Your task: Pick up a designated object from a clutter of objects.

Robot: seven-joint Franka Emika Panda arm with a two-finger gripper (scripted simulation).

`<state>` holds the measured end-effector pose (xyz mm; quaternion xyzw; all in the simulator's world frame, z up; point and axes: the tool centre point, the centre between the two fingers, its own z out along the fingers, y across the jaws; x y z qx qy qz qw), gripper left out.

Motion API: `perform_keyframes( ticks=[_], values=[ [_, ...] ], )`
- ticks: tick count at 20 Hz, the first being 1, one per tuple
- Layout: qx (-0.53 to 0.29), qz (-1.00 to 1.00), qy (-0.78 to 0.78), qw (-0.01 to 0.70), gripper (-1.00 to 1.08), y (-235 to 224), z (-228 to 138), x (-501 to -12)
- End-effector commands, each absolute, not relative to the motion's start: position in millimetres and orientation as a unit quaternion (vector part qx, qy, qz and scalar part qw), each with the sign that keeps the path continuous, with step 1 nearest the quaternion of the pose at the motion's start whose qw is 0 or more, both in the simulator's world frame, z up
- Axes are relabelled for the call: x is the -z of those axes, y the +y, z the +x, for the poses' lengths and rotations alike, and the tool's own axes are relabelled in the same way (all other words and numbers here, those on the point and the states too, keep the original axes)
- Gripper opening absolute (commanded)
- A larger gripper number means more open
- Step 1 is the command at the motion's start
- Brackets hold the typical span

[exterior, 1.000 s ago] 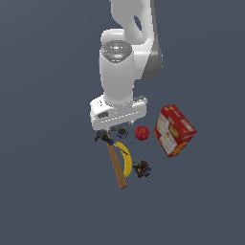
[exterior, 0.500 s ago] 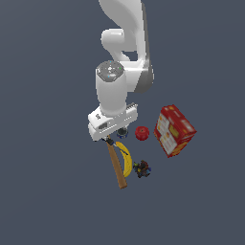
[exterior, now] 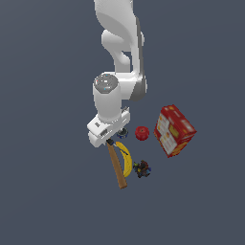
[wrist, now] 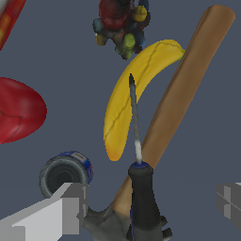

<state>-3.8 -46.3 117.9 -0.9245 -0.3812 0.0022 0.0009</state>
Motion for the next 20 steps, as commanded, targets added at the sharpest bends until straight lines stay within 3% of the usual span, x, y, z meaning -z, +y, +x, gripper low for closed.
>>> perform_keyframes(
  ticks=[1, 20],
  values=[
    [-0.001, -0.917, -0.399, 0.000, 1.00, -49.0, -5.5, -110.5],
    [0.000, -0.903, -0.431, 0.000, 1.00, -53.7, -9.8, -80.8]
  ],
)
